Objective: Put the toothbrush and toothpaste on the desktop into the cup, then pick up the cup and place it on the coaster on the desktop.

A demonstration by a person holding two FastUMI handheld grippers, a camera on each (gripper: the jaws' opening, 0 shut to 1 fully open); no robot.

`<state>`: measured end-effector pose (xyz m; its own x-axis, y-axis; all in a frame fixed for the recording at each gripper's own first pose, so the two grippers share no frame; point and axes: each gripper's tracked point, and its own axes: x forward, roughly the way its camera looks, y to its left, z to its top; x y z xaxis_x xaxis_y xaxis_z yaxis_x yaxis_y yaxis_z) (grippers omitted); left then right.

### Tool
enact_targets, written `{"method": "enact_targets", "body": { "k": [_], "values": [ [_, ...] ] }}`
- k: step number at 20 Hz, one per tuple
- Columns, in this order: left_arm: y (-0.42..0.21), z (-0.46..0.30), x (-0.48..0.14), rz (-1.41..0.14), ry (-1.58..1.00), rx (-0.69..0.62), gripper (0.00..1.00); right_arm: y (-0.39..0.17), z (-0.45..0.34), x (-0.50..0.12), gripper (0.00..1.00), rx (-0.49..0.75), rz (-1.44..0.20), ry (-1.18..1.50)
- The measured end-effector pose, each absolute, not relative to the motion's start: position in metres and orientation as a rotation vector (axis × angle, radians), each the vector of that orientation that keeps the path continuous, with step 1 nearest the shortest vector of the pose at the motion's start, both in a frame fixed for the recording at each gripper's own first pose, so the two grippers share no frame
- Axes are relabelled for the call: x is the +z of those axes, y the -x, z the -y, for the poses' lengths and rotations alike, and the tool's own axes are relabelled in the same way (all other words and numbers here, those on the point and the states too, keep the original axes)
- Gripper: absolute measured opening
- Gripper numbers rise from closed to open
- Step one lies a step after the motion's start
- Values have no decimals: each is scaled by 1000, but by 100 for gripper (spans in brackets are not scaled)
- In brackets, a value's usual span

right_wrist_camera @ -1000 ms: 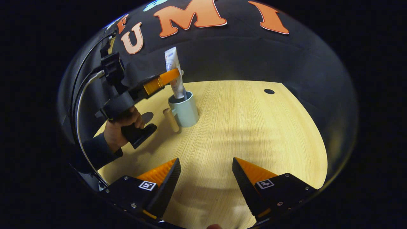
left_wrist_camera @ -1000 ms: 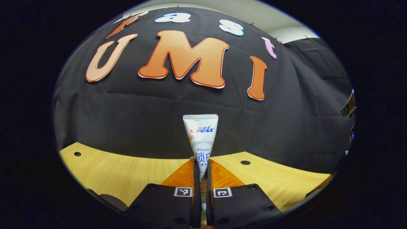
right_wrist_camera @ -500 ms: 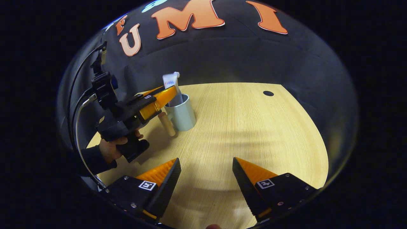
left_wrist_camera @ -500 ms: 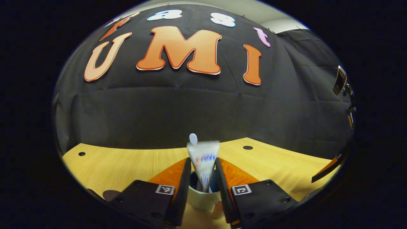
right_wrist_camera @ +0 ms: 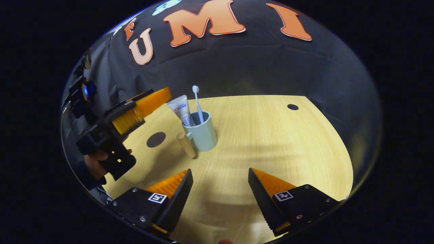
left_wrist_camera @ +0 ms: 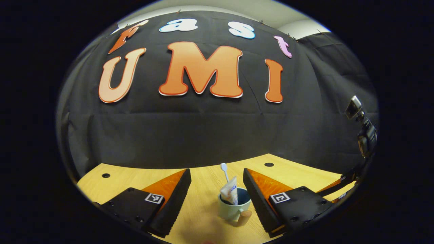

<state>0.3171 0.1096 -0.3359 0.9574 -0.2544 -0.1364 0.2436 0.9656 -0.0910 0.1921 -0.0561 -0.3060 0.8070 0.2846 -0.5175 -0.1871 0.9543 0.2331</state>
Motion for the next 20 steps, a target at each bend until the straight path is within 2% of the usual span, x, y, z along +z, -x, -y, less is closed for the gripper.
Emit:
{"method": "enact_targets", "body": {
  "k": [9, 16, 20],
  "values": [
    [-256, -219, -288, -262, -48, -101, 99, -227, -6, -271, 98, 311, -616, -104],
    [-204, -285, -272, -357, -104, 7, 98, -248, -27, -292, 97, 221, -797, -70],
    [-180, -307, -274, -402, -132, 25, 99, -260, -38, -300, 95, 181, -878, -60]
  ]
}}
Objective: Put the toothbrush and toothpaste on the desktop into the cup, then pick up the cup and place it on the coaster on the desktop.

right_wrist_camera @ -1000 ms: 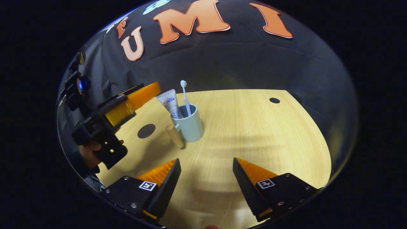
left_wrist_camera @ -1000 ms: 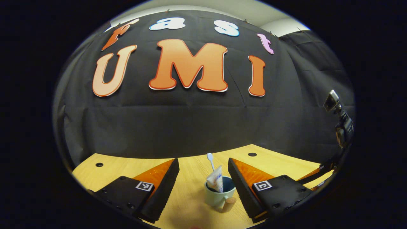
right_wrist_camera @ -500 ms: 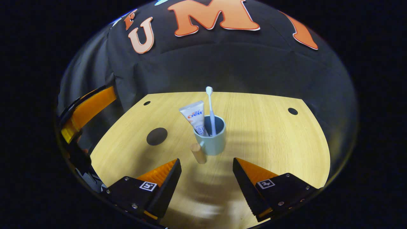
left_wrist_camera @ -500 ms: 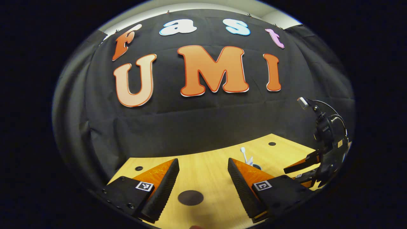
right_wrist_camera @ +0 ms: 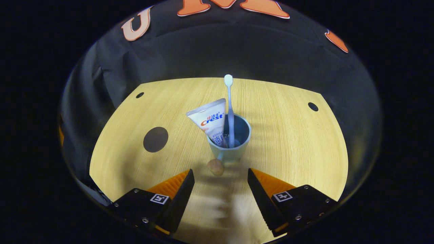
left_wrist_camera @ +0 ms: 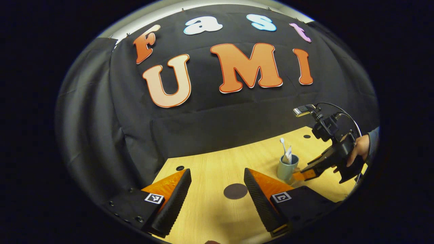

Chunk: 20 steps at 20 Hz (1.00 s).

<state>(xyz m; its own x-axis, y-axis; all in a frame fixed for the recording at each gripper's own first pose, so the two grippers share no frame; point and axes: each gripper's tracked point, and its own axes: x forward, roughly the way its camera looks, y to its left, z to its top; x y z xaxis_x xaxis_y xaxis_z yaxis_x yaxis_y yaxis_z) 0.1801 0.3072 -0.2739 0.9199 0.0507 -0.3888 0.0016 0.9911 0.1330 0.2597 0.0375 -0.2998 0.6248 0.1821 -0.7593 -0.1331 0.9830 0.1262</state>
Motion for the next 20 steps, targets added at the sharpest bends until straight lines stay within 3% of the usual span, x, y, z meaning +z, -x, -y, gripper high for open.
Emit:
{"method": "enact_targets", "body": {
  "k": [8, 9, 10, 11, 18, 19, 20],
  "values": [
    [-158, -333, -277, -456, -86, 41, 98, -282, -33, -322, 88, 61, -1083, -115],
    [-159, -340, -278, -463, -74, 48, 98, -286, -32, -326, 86, 42, -1111, -115],
    [-160, -345, -279, -467, -67, 55, 98, -289, -30, -329, 78, 29, -1126, -112],
    [-162, -350, -280, -471, -62, 63, 100, -292, -29, -332, 82, 14, -1140, -115],
    [-171, -377, -282, -480, -26, 99, 100, -294, -38, -349, 46, -33, -1241, -204],
    [-172, -379, -283, -480, -21, 99, 100, -297, -37, -347, 29, -37, -1232, -207],
    [-174, -381, -283, -481, -18, 99, 100, -298, -36, -348, 28, -41, -1233, -208]
  ]
}}
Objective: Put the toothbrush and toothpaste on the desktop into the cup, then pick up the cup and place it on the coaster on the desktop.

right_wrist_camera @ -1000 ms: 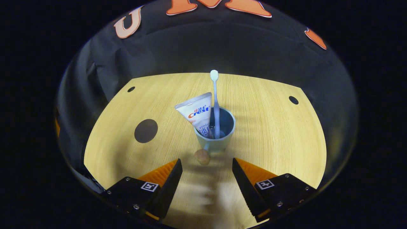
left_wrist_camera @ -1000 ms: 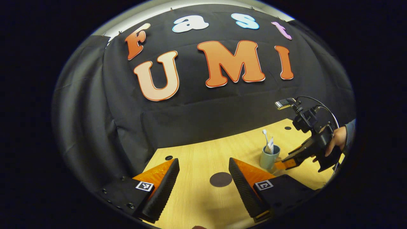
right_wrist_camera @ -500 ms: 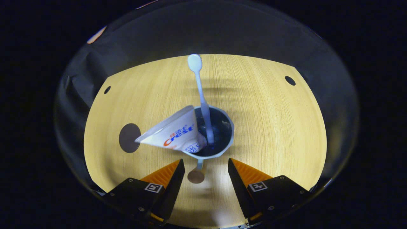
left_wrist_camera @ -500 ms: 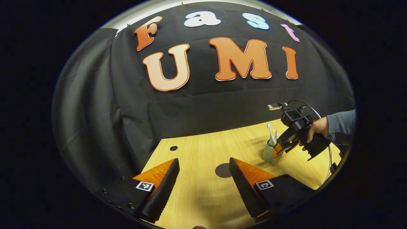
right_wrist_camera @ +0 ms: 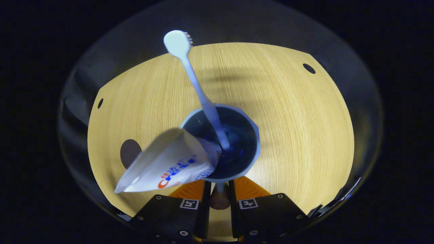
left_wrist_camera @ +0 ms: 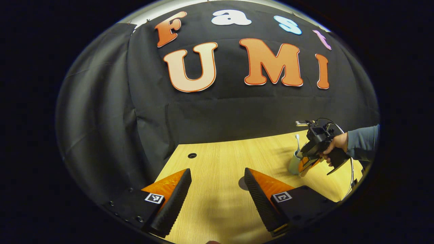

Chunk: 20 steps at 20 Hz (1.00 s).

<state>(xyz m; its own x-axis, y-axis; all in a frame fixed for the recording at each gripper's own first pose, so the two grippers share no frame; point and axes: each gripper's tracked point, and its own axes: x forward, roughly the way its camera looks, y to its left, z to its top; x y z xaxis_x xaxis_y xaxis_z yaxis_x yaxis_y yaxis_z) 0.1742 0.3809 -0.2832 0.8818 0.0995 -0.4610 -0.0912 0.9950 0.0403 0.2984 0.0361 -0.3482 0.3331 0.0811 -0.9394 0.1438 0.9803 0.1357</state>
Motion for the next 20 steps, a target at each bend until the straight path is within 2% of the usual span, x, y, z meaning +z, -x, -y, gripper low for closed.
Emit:
{"method": "enact_targets", "body": {
  "k": [5, 8, 20],
  "values": [
    [-178, -382, -283, -479, -7, 96, 100, -298, -39, -343, 20, -36, -1224, -187],
    [-179, -384, -284, -480, -5, 93, 98, -297, -37, -342, 19, -23, -1204, -189],
    [-149, -419, -304, -527, -21, 143, 100, -329, -50, -305, 19, 129, -1127, -88]
  ]
}}
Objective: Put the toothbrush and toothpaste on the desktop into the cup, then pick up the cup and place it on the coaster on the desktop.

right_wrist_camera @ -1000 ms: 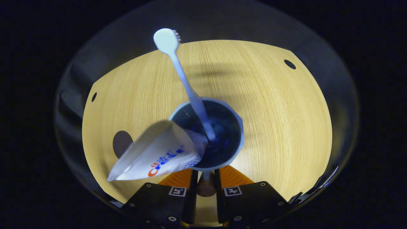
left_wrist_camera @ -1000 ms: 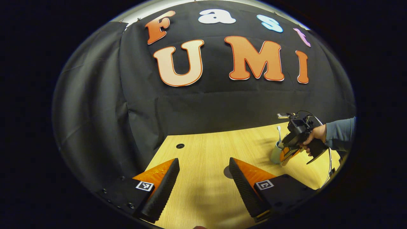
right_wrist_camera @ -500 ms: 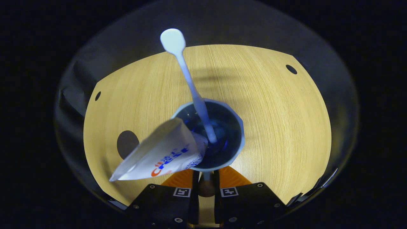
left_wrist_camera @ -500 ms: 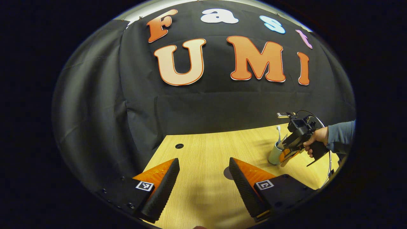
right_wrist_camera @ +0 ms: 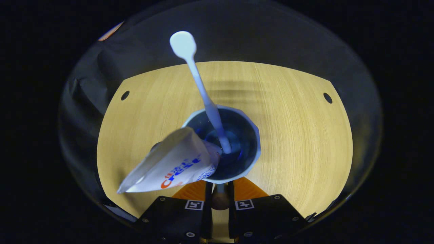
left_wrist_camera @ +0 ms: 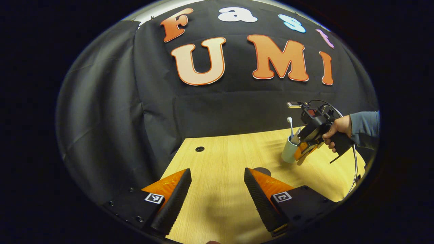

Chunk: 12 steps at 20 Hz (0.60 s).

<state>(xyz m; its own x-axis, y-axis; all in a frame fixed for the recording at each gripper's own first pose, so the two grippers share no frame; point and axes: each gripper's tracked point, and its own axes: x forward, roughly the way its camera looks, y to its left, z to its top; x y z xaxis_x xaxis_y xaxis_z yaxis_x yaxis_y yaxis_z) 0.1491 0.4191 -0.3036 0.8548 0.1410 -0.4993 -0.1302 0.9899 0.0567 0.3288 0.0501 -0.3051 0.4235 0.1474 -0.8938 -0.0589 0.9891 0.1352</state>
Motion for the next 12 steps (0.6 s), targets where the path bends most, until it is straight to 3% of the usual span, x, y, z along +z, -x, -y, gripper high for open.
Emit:
{"method": "enact_targets", "body": {
  "k": [12],
  "values": [
    [-114, -472, -336, -602, 18, 237, 100, -321, -147, -308, 19, 262, -1164, -30]
  ]
}}
